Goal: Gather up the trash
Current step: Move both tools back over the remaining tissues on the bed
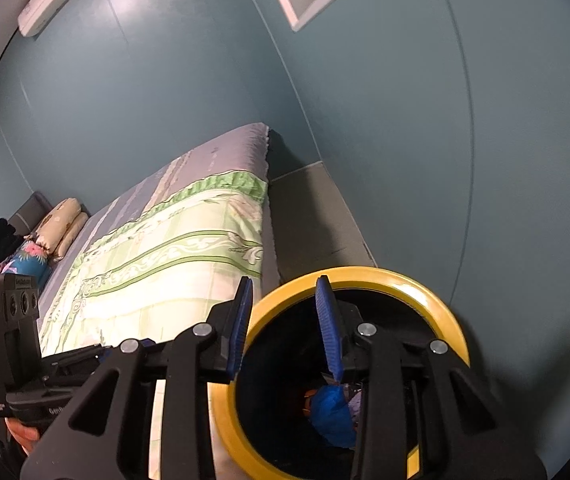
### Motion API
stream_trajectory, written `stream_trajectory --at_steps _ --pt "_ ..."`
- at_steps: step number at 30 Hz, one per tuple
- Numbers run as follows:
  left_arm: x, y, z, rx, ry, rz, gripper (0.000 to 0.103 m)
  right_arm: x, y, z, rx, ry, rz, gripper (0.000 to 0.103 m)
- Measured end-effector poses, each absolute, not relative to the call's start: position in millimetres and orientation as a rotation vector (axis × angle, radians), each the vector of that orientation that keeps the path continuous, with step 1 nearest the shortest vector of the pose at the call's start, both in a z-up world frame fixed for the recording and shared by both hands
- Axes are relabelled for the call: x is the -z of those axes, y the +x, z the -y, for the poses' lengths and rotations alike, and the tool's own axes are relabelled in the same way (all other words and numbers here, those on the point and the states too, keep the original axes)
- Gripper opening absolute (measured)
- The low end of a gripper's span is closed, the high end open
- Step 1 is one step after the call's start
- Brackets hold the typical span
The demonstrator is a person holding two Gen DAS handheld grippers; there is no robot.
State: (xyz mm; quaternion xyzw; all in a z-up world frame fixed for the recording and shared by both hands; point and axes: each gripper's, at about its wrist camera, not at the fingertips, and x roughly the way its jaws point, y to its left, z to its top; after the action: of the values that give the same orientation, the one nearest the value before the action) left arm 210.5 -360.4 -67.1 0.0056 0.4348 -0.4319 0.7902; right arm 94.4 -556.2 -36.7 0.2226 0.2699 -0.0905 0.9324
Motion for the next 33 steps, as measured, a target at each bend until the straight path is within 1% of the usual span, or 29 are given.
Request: stream_trajectory --at_steps 4,6,10,12,13,20,22,26,28,32,33 --pt "57 214 327 0.888 -0.007 -0.911 0.045 29 99 537 0.149 0.422 -0.549 0.034" --pt "52 215 305 0.86 -0.018 -0.898 0.048 24 103 524 0.126 0.406 -0.548 0.035" --pt "43 220 254 0.779 -0.037 -0.868 0.05 16 114 498 0.074 0.371 -0.551 0.036" --pt "39 220 232 0.737 -0.048 -0.857 0.055 12 121 482 0.043 0.355 -0.553 0.039" --pt "38 220 220 0.719 -0.054 -0.85 0.055 11 124 476 0.031 0.351 -0.554 0.041" --pt "29 217 129 0.564 -0.089 -0.817 0.062 2 149 417 -0.064 0.292 -0.574 0.042" --pt "27 216 107 0.52 -0.099 -0.809 0.066 0 154 400 -0.094 0.275 -0.579 0.046" --pt "28 208 61 0.437 -0.114 -0.795 0.07 -2 163 366 -0.159 0.244 -0.598 0.048" --pt "30 203 41 0.402 -0.122 -0.796 0.072 -2 169 351 -0.185 0.232 -0.609 0.055" --pt "36 194 5 0.355 -0.141 -0.804 0.078 1 180 316 -0.245 0.196 -0.639 0.058" --pt "37 192 -2 0.343 -0.147 -0.803 0.08 1 182 309 -0.254 0.189 -0.644 0.06"
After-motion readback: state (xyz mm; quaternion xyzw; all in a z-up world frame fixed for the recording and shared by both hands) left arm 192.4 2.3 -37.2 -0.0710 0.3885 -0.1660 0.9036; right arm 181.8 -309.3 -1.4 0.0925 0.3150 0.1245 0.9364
